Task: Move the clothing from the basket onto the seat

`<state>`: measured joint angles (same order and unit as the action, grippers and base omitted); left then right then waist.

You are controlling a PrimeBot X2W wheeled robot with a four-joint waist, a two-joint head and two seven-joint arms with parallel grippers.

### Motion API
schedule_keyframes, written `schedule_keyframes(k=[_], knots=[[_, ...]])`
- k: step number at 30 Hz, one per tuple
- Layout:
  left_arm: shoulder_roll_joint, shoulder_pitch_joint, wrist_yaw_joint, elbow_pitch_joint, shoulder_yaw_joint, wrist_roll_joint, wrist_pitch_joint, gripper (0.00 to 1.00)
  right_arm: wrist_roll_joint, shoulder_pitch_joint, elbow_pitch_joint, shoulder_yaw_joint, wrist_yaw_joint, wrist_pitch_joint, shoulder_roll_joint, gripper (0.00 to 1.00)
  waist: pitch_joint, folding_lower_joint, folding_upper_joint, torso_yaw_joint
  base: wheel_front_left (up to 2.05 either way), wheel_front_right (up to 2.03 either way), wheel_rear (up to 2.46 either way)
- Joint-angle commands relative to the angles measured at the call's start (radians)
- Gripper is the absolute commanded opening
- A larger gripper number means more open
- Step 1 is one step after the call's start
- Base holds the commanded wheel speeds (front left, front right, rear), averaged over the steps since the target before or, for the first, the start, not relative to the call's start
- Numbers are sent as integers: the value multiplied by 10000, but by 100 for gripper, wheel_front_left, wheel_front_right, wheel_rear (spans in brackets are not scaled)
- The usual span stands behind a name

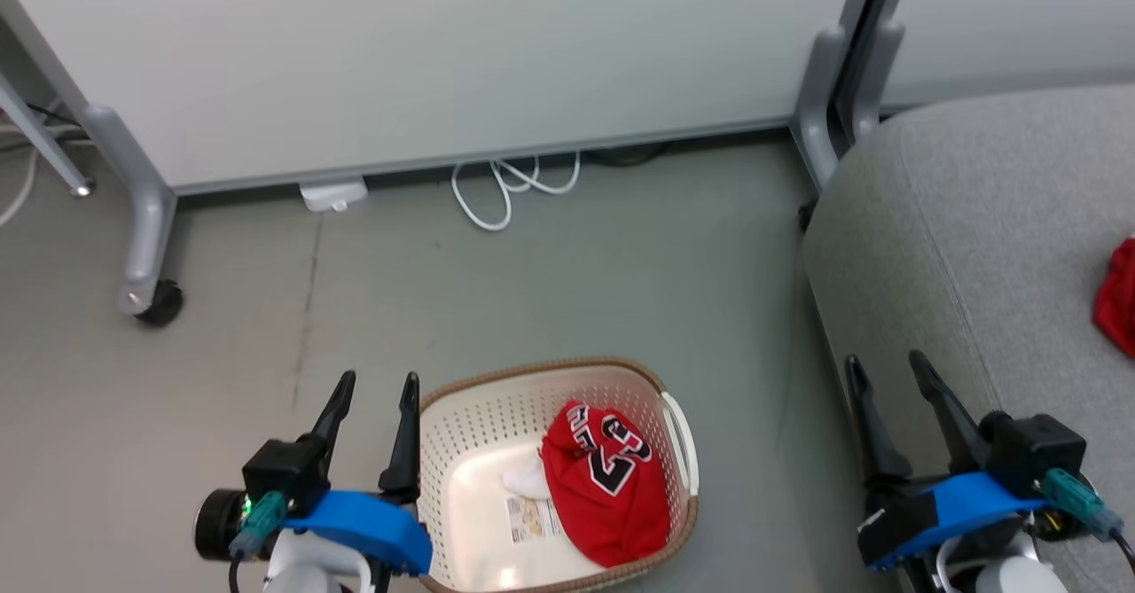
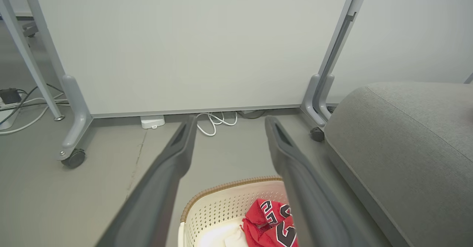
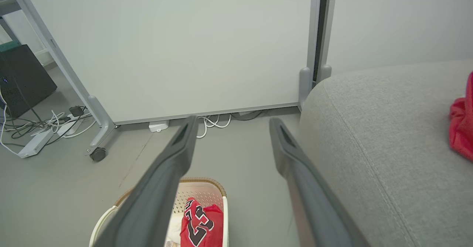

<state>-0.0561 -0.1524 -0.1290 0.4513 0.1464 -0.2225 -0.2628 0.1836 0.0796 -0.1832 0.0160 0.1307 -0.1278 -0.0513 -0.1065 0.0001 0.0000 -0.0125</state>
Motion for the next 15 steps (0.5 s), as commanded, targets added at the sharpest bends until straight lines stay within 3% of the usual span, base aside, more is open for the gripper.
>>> schedule_keyframes(k=[1,15], knots=[[-1,-303,-21,108,98,-56,-30,100,-11,227,37,-80,1,-70,16,100,-649,-1,0,366,0,0,0],[-359,-3222,-21,2664,1598,-534,-28,100,472,1864,-72,-1328,1,-634,19,100,-3835,-1,0,2103,0,0,0]])
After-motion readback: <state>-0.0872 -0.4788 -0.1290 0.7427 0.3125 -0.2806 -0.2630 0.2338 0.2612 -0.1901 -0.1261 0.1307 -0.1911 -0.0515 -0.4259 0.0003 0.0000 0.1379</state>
